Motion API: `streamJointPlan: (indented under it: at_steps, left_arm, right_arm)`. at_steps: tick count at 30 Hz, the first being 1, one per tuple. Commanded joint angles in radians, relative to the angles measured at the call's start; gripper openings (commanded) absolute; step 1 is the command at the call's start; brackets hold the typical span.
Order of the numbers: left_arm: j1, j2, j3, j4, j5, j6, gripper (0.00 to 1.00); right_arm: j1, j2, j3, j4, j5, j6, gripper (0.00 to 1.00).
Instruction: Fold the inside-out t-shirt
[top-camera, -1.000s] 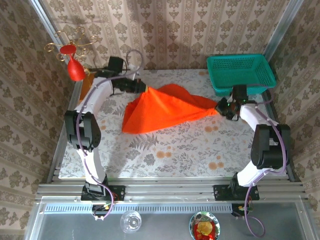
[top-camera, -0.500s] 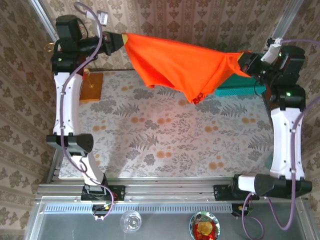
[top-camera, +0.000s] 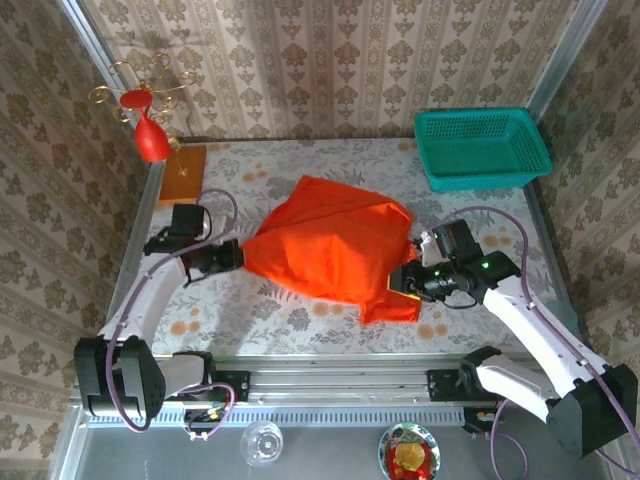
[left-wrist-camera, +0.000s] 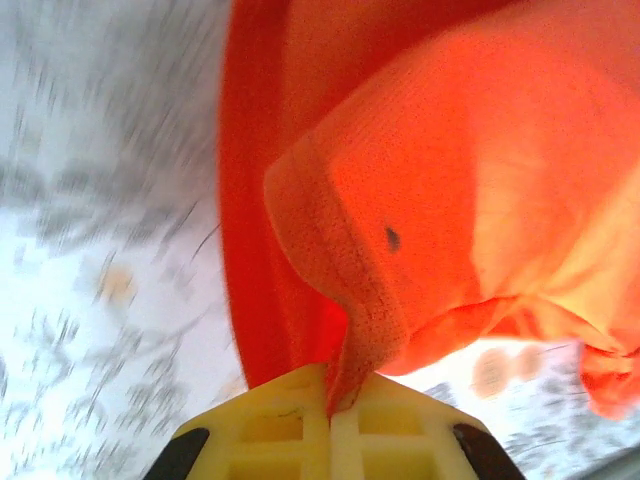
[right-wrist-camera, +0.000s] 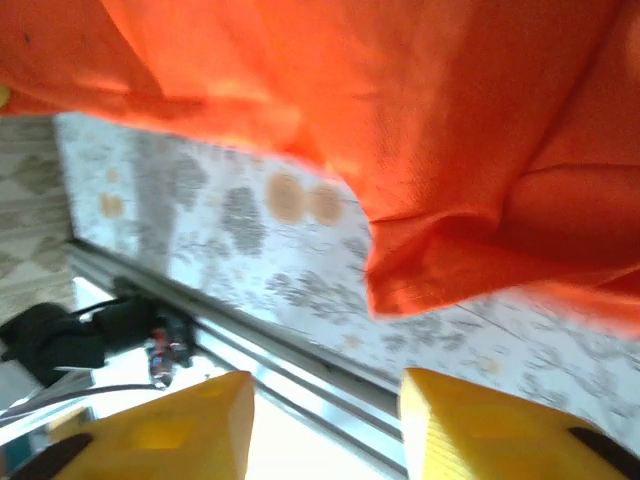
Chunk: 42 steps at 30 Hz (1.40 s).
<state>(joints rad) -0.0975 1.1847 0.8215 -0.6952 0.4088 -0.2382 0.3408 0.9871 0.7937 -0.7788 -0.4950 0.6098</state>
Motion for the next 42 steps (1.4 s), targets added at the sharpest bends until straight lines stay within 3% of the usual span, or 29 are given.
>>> streamJointPlan:
  at_steps: [1,9,16,23,27,33,37,42]
  left_arm:
    - [0.019,-0.024,-0.027,0.061,-0.089,-0.033,0.00]
    - [0.034,-0.002,-0.015,0.072,-0.087,-0.027,0.00]
    - [0.040,0.009,-0.016,0.074,-0.073,-0.024,0.00]
    - [0.039,-0.004,-0.019,0.074,-0.077,-0.023,0.00]
    - [0.040,-0.006,-0.023,0.080,-0.073,-0.026,0.00]
    - [0.039,-0.014,-0.025,0.074,-0.074,-0.024,0.00]
    - [0.040,-0.019,-0.025,0.071,-0.076,-0.024,0.00]
    - [0.039,-0.022,-0.026,0.071,-0.079,-0.024,0.00]
  right_arm:
    - [0.000,-0.038,0.019,-0.043,0.203,0.043,0.47]
    - [0.002,0.129,-0.076,-0.118,0.417,0.059,0.48]
    - [0.001,0.146,-0.188,0.009,0.377,0.204,0.54]
    - [-0.009,0.056,-0.185,-0.004,0.385,0.634,0.57]
    - [-0.010,-0.002,-0.243,0.088,0.344,0.898,0.55]
    - [-0.017,0.057,-0.304,0.199,0.291,1.062,0.55]
    - [-0.019,0.090,-0.315,0.180,0.287,1.064,0.49]
    - [-0.034,0.047,-0.346,0.185,0.297,1.076,0.31]
